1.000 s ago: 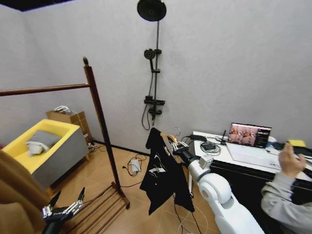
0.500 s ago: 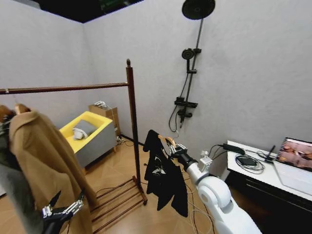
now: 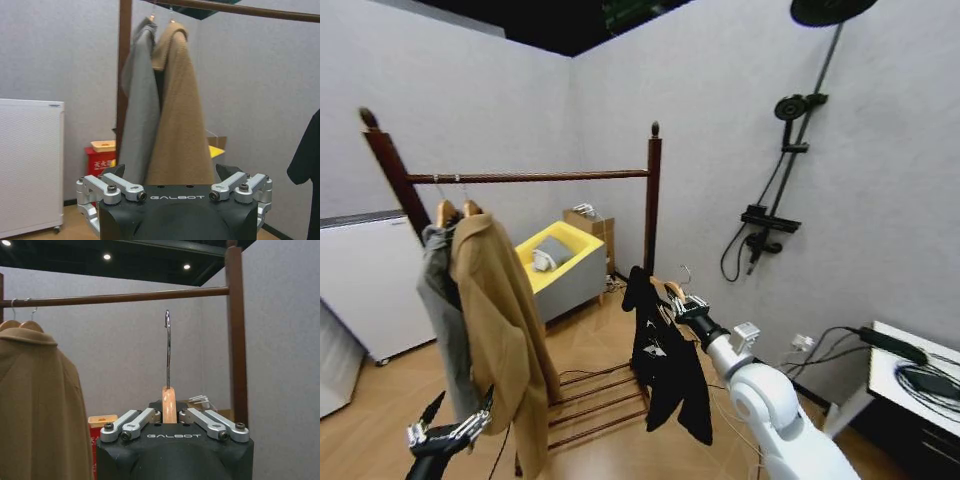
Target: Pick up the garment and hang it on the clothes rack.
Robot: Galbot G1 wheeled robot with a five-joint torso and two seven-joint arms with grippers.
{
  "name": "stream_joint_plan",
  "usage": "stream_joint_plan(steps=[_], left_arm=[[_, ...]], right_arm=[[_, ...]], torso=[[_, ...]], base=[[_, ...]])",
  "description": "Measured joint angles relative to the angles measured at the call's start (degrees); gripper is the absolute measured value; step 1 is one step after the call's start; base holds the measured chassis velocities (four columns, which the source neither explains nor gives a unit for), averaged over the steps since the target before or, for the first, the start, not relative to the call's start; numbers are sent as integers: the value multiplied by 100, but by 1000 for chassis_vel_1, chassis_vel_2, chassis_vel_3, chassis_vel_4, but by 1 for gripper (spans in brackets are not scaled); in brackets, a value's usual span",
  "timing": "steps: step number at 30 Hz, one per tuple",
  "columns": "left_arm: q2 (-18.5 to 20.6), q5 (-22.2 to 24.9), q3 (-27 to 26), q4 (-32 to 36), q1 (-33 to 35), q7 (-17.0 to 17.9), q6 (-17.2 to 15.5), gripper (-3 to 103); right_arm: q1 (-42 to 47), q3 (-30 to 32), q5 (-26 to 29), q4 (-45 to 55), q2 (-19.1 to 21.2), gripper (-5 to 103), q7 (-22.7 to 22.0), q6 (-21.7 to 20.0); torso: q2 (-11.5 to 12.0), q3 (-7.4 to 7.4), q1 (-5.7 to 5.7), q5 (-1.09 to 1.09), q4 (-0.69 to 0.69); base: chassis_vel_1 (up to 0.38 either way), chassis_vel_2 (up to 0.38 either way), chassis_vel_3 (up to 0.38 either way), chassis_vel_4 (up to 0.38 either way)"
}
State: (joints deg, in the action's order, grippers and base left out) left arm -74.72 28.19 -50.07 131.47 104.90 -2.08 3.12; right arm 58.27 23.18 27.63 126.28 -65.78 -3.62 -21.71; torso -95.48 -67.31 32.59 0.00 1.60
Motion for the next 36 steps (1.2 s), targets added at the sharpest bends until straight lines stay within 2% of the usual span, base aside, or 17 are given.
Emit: stream_joint_plan(steps=[13, 29, 30, 32, 35, 36], left_arm=[[0, 0, 0, 0, 0, 0, 0, 100], [0, 0, 0, 0, 0, -1, 0, 100], [0, 0, 0, 0, 0, -1, 0, 100], [0, 0, 0, 0, -1, -1, 0, 100], [0, 0, 0, 1, -1, -2, 0, 100], [0, 0, 0, 0, -1, -2, 0, 100]], right_arm=[[121, 25, -74, 12, -29, 10, 98, 64], [210, -87, -456, -32, -188, 10, 227, 69], [208, -94, -463, -33, -204, 10, 228, 40], [201, -94, -467, -33, -221, 10, 228, 9], [170, -92, -466, -32, -242, 10, 230, -12], [154, -91, -464, -28, -239, 10, 230, -13]], torso=[[-1, 1, -2, 0, 4], [0, -1, 1, -2, 2], [0, -1, 1, 3, 1], [1, -1, 2, -2, 5], [3, -2, 7, 3, 1], [4, -3, 10, 2, -5]], base=[[17, 51, 58, 17], [-200, 218, 210, -206], [-253, 293, 293, -244], [-232, 293, 280, -230], [-217, 255, 263, -189], [-101, 140, 117, -37]])
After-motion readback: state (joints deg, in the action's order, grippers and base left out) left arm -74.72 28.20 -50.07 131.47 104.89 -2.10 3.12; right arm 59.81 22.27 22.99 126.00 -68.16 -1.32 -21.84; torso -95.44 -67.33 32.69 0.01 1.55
